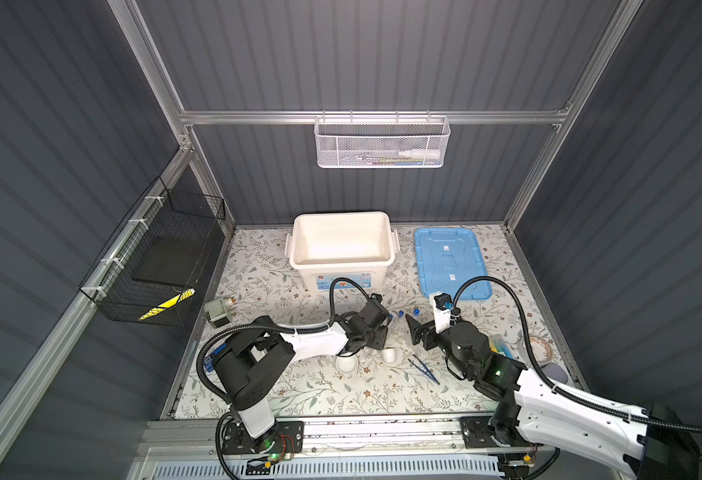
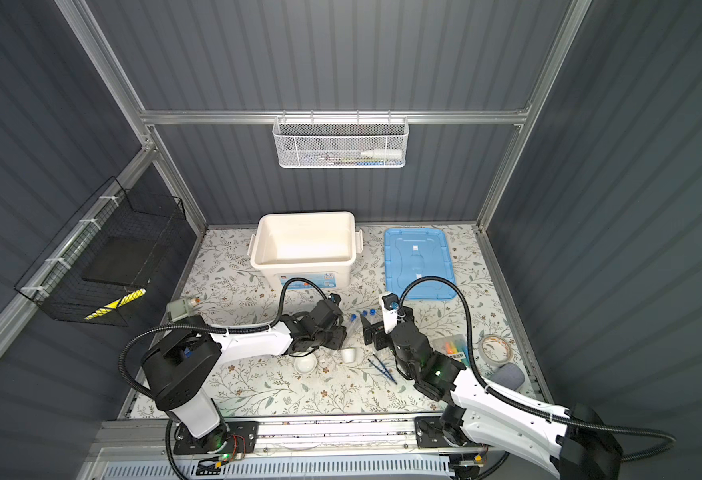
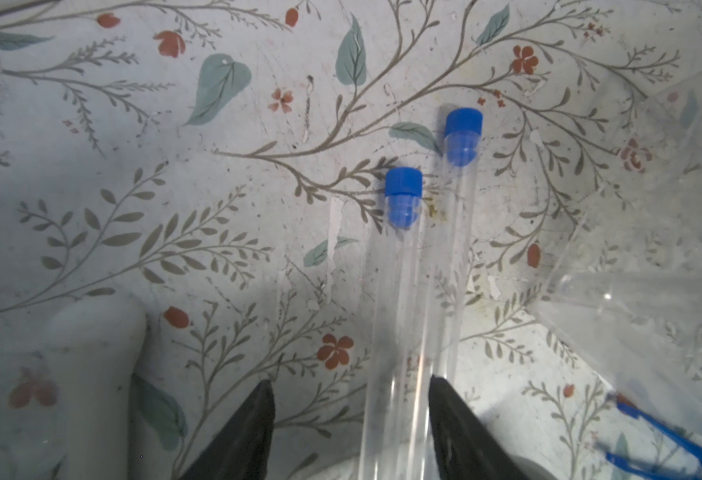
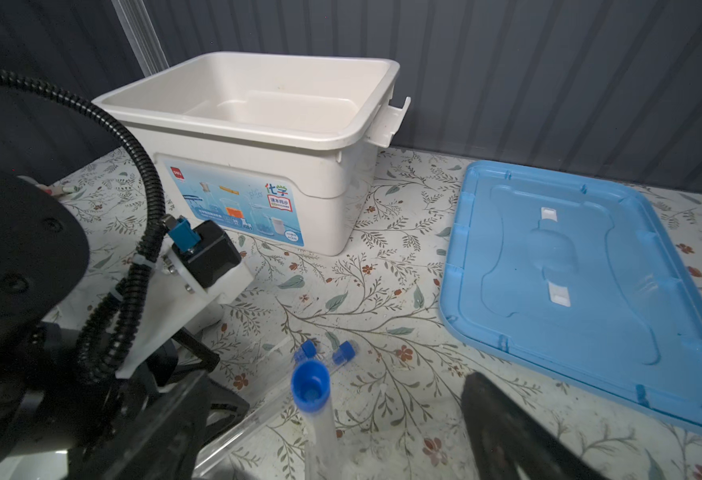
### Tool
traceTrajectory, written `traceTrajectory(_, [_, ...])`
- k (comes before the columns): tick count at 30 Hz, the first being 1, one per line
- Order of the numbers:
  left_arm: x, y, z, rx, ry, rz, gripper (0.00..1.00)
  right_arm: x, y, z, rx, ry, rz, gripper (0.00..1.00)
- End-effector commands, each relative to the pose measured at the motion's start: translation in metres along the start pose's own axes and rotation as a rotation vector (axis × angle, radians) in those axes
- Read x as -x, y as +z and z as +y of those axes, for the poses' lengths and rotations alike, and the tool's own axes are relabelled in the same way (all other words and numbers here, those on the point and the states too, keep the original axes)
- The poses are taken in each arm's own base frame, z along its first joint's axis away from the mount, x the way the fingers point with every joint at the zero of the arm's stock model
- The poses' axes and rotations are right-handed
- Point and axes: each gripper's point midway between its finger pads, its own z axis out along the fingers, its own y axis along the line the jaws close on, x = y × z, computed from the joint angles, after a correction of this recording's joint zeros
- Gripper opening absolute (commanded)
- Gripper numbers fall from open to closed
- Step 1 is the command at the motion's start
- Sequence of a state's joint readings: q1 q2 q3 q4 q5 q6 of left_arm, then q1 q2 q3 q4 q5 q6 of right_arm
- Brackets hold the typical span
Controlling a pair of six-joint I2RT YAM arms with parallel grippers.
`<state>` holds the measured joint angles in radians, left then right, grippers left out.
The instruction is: Organize the chemistry lab equipment
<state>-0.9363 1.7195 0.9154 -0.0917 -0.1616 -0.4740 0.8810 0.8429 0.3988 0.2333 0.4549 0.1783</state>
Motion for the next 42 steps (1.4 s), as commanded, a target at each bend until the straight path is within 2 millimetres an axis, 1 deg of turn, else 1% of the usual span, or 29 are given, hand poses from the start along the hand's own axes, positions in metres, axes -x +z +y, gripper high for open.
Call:
traceTrajectory(1, [0.001,0.002,-0.006,-0.013,0.034,0.016,0.60,0.013,-0.006,-0.004,-0.009,0.026,-0.019,0.99])
traceTrajectory(6, [-0.002,0.005,-0.003,0.002,0.037,0.022,0.56,0.021,-0.013,-0.007,-0.002,0.056,-0.048,0.99])
traceTrajectory(14, [-0.006,0.007,0.002,0.024,0.053,0.030,0.49,0.012,-0.015,-0.010,-0.009,0.074,-0.010,0.99])
traceTrajectory(20, [-0.014,0.013,0.007,0.045,0.074,0.063,0.45,0.011,-0.020,-0.021,-0.039,0.111,-0.019,0.99])
traceTrajectory(27, [-0.018,0.015,0.012,0.073,0.078,0.075,0.38,0.017,-0.029,-0.033,-0.036,0.156,-0.041,0.99])
traceTrajectory(30, [-0.020,0.017,0.010,0.062,0.080,0.078,0.32,0.017,-0.031,-0.037,-0.027,0.188,-0.043,0.99])
traceTrajectory(32, [-0.019,0.018,0.006,0.039,0.079,0.078,0.26,0.015,-0.032,-0.038,-0.018,0.213,-0.042,0.99])
traceTrajectory(37, [-0.013,0.017,-0.001,0.005,0.066,0.051,0.17,0.013,-0.031,-0.042,-0.001,0.287,-0.031,0.99])
traceTrajectory(42, [-0.011,0.017,-0.003,-0.005,0.068,0.047,0.12,0.013,-0.030,-0.045,0.018,0.336,-0.023,0.99])
